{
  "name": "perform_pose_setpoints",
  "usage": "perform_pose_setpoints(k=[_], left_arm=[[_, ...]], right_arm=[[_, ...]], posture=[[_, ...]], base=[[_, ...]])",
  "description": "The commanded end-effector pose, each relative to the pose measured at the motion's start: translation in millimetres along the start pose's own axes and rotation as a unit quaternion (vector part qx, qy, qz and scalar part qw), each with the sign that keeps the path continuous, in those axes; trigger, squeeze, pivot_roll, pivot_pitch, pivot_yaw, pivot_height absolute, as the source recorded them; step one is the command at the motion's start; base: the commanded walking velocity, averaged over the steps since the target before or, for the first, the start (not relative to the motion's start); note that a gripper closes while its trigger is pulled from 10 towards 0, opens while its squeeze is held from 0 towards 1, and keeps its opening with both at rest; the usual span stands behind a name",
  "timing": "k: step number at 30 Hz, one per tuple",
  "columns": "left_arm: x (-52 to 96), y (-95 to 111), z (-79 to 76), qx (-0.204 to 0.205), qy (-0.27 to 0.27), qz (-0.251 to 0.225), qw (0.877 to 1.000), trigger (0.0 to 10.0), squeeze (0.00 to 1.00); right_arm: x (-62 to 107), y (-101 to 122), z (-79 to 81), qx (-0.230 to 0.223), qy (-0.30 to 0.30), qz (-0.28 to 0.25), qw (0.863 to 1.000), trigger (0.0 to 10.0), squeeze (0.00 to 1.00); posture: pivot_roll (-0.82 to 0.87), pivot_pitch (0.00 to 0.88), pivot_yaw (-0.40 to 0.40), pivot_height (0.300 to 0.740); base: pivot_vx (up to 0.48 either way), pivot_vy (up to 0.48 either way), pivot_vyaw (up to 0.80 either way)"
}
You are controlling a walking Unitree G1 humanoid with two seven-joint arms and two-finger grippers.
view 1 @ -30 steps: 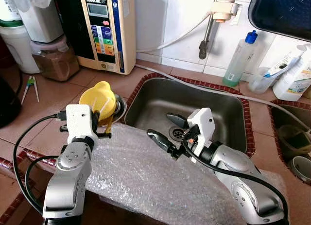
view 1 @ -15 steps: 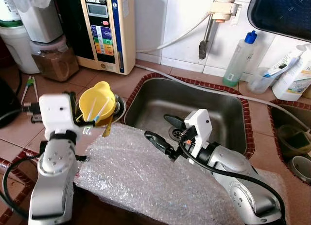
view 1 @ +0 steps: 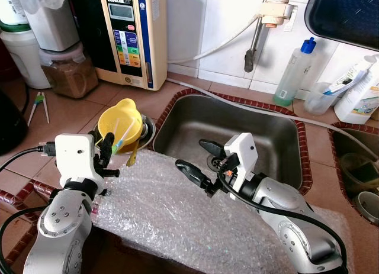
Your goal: Kitchen organization
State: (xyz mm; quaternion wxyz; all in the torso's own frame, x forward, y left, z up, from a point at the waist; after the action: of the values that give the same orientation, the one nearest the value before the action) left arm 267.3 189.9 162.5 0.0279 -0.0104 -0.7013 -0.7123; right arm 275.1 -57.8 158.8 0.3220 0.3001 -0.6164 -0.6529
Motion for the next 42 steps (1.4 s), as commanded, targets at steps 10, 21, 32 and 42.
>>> perform_pose_setpoints(k=[10,21,32,42], left_arm=[[-0.5,-8.8,-0.4,0.09,0.011,0.058,0.994,10.0,1.0],[-1.6,-15.0,-5.1,0.114,0.001,0.096,0.989,10.0,1.0],[-7.0,-24.0,-18.7,0.111,-0.038,0.141,0.983,0.0,0.0],[-8.3,-25.0,-16.9,0.107,-0.034,0.148,0.983,0.0,0.0]], right_arm=[[1.1,-2.5,1.3,0.003,0.014,0.009,1.0,10.0,0.0],[0.9,-3.6,1.2,-0.001,0.015,0.011,1.0,10.0,0.0],[0.8,-3.1,1.8,-0.003,0.013,0.011,1.0,10.0,0.0],[0.3,-2.9,1.6,-0.006,0.011,0.01,1.0,10.0,0.0]], posture=[[0.05,0.021,-0.017,0.74],[0.05,0.02,-0.017,0.74],[0.04,0.031,-0.014,0.74],[0.04,0.036,-0.012,0.74]], base=[[0.0,0.0,0.0],[0.0,0.0,0.0],[0.0,0.0,0.0],[0.0,0.0,0.0]])
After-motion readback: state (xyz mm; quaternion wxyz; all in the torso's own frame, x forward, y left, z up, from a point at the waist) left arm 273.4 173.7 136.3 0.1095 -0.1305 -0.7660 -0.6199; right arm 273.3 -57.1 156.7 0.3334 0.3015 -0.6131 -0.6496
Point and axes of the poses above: a point about 5 cm out from each wrist's last joint towards the gripper, its own x axis pointing back from the gripper into the wrist, its own y axis along the axis of the wrist's last joint, z = x × y, the point moved 3 cm from there along -x, pointing out of the wrist towards the gripper, and after that the axes turned 2 degrees about x, right-handed, at the moved point
